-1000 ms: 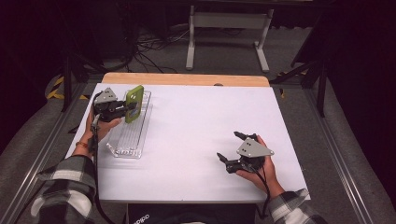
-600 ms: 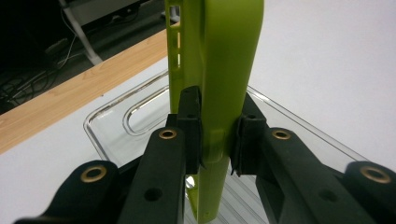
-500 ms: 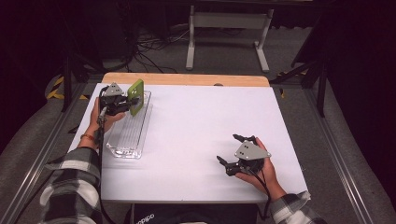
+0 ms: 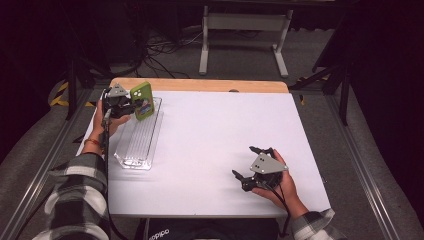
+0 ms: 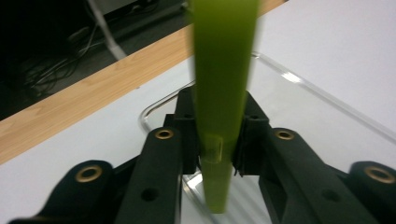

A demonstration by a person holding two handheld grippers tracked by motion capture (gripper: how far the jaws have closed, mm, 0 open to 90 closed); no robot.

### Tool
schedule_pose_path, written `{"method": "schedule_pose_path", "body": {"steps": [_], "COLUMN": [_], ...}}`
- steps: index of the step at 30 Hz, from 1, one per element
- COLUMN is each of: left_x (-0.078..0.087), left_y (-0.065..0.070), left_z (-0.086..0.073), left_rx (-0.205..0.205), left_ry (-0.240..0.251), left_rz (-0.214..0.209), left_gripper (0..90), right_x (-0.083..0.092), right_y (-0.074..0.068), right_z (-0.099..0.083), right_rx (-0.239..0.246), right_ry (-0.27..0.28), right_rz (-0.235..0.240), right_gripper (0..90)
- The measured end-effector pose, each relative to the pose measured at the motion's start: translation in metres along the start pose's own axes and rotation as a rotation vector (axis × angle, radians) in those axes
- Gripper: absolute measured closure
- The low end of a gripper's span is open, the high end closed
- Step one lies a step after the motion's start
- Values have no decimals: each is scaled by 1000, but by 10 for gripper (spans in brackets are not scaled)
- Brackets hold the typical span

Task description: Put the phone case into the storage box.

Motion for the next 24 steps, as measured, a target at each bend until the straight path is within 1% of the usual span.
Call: {"method": "schedule_pose_path", "body": {"steps": [1,2,4,5,6,8,9,10,11,12,13,14,15,16,18,20,21,23,24], "left_x": [-1,-1,-2,-2,-2,-3,-3,-3,-3,-4,-5,-6,-7,-7,-8,-9,-9,-10,-12], "left_y": [-2,-2,-2,-2,-2,-1,2,6,6,11,13,16,17,20,26,28,27,22,19], "left_z": [-1,-1,-2,-2,-2,-1,1,2,2,1,1,2,3,4,4,4,4,4,4], "left_rx": [-7,-5,4,4,4,0,16,21,21,5,-1,-13,-21,-27,-35,-39,-39,-39,-48], "left_ry": [-7,-12,-12,-12,-12,-7,17,31,31,19,15,11,12,16,20,18,17,11,4], "left_rz": [19,26,27,27,26,15,-22,-60,-60,-89,-100,-126,-132,-150,-200,-222,-226,-187,-169], "left_gripper": [737,719,719,717,728,730,743,767,770,770,771,771,771,772,772,771,772,770,769], "right_x": [0,-1,-1,-1,-1,0,0,0,0,0,0,0,0,0,1,1,1,1,0], "right_y": [-2,-4,-6,-6,-8,-10,-11,-11,-11,-12,-11,-11,-11,-11,-11,-11,-11,-12,-12], "right_z": [0,-1,-3,-3,-2,-1,-1,-1,-1,-1,-2,-2,-3,-3,-4,-5,-6,-7,-7], "right_rx": [9,22,42,42,52,56,59,61,61,59,61,59,56,55,57,61,61,58,61], "right_ry": [-3,-13,-25,-25,-33,-30,-30,-31,-31,-34,-35,-36,-37,-37,-42,-45,-48,-52,-55], "right_rz": [5,6,10,10,10,18,18,20,20,23,23,22,24,24,27,31,34,36,35], "right_gripper": [87,87,90,90,89,90,89,90,90,90,90,90,90,90,90,90,90,90,89]}}
Point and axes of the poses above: each handheld gripper's, and its own axes: x roughly backward along the jaws, z roughly out of its top, y roughly to its right, the point moved 10 cm from there along -x, roughly forward along the jaws, and after that the axes turned 2 degrees about y, right-handed, at the moved point
